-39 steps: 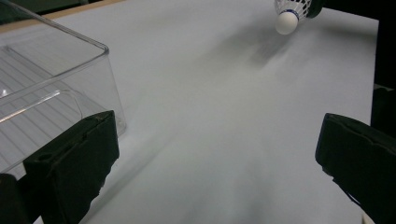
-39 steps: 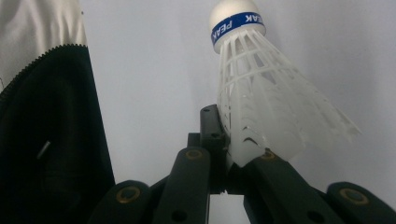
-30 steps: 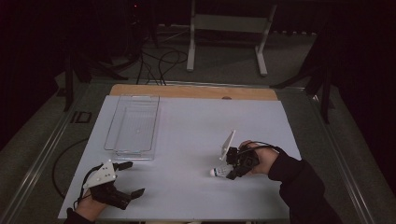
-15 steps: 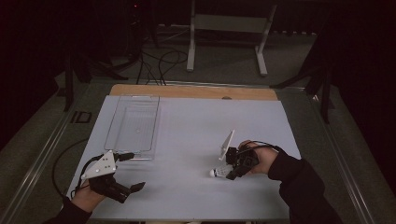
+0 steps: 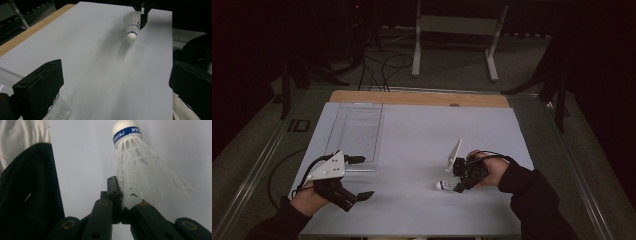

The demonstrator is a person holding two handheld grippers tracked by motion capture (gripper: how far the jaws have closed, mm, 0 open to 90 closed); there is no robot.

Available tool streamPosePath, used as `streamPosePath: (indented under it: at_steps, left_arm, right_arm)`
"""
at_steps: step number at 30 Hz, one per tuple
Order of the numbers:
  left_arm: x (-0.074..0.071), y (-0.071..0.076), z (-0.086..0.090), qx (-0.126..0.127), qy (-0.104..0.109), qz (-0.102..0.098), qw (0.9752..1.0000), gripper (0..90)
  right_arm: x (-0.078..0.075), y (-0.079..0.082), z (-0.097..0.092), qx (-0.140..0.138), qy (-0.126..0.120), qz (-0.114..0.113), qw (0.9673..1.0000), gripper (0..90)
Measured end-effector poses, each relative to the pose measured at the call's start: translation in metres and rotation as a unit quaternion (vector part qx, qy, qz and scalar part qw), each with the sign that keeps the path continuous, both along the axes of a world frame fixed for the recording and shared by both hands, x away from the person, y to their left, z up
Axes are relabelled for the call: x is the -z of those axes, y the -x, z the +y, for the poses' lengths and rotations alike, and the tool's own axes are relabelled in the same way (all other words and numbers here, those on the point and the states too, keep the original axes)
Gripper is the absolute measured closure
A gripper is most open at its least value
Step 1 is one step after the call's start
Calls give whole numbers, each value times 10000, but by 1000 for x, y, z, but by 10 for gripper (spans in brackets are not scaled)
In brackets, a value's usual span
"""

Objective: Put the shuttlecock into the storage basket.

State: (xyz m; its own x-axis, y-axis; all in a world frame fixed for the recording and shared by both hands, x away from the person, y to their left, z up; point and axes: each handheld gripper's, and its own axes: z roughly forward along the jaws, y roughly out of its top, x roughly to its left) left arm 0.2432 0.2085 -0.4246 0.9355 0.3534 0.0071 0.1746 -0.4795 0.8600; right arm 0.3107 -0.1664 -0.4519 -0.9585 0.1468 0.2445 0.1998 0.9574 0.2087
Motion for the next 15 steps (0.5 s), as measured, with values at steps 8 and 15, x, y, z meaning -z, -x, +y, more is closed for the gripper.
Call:
streamPosePath:
  at_steps: [8, 15]
  left_arm:
    - [-9, 0, -20, 310, -49, 7, 9995, 2]
    - [-12, -3, -32, 434, -310, 31, 9986, 2]
  right_arm:
    - [-1, 1, 1, 3, -28, 6, 10000, 896]
    - [-2, 3, 2, -34, -12, 34, 10000, 896]
